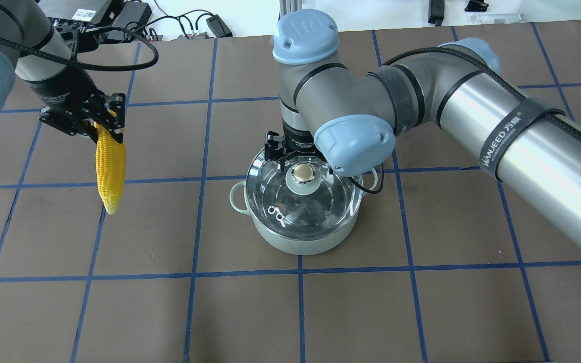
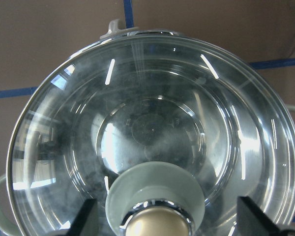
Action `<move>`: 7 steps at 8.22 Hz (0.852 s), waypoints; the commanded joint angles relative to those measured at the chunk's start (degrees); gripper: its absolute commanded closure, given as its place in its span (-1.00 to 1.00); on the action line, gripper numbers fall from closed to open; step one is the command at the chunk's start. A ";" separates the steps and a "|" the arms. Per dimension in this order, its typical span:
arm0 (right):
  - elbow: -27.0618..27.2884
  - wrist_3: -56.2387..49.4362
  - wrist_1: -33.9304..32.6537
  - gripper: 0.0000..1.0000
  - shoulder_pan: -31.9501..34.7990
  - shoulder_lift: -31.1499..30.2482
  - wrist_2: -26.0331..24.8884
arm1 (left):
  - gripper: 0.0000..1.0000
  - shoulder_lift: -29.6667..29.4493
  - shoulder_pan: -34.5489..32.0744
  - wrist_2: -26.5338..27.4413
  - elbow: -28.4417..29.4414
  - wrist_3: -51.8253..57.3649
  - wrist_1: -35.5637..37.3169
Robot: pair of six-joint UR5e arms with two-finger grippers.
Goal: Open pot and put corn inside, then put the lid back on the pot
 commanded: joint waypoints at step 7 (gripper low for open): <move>0.34 -4.18 0.54 0.19 0.00 0.25 2.28 | 1.00 -0.86 -8.43 -3.53 0.03 -1.76 1.71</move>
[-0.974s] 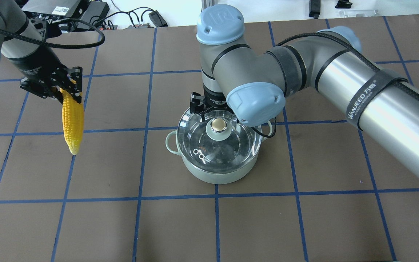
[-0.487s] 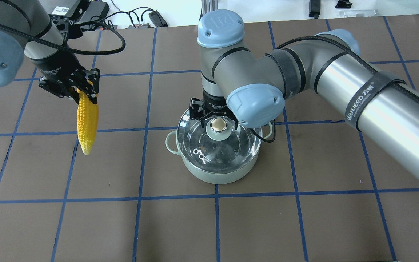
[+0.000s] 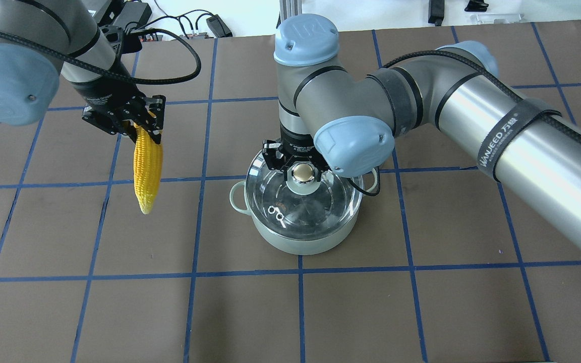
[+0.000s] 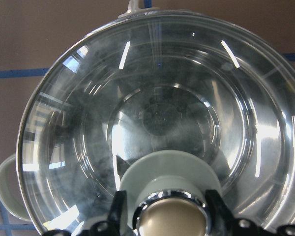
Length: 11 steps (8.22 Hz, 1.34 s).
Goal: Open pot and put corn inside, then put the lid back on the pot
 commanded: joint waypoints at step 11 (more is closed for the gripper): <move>-3.30 -15.05 15.26 0.85 -14.82 -18.07 -2.82 | 1.00 -1.35 -7.14 -15.68 0.07 -13.53 0.58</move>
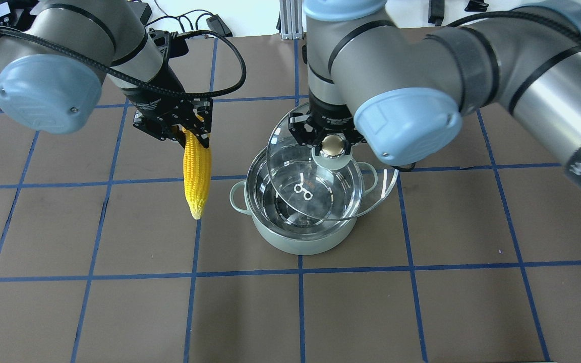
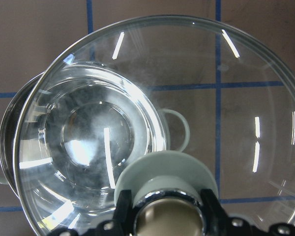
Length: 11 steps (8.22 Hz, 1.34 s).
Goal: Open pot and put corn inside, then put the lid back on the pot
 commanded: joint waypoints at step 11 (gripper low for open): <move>-0.24 -14.38 11.84 0.85 -12.00 -7.97 1.49 | 0.49 -13.02 -11.77 -10.81 0.00 -9.75 13.24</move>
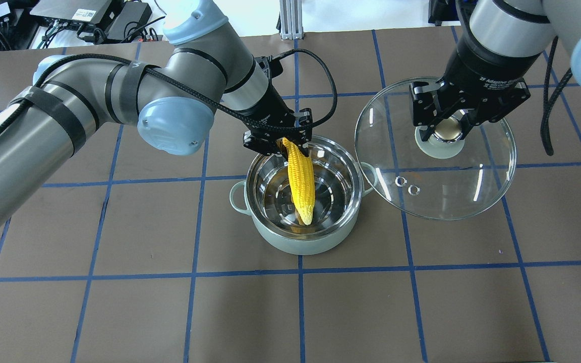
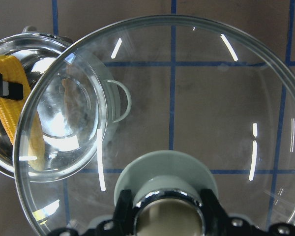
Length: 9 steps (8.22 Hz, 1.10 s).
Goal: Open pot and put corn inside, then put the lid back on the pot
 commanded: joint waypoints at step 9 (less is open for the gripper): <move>0.17 0.87 0.35 0.87 0.87 0.34 0.44 | -1.00 -0.92 1.70 16.33 9.23 7.78 -14.34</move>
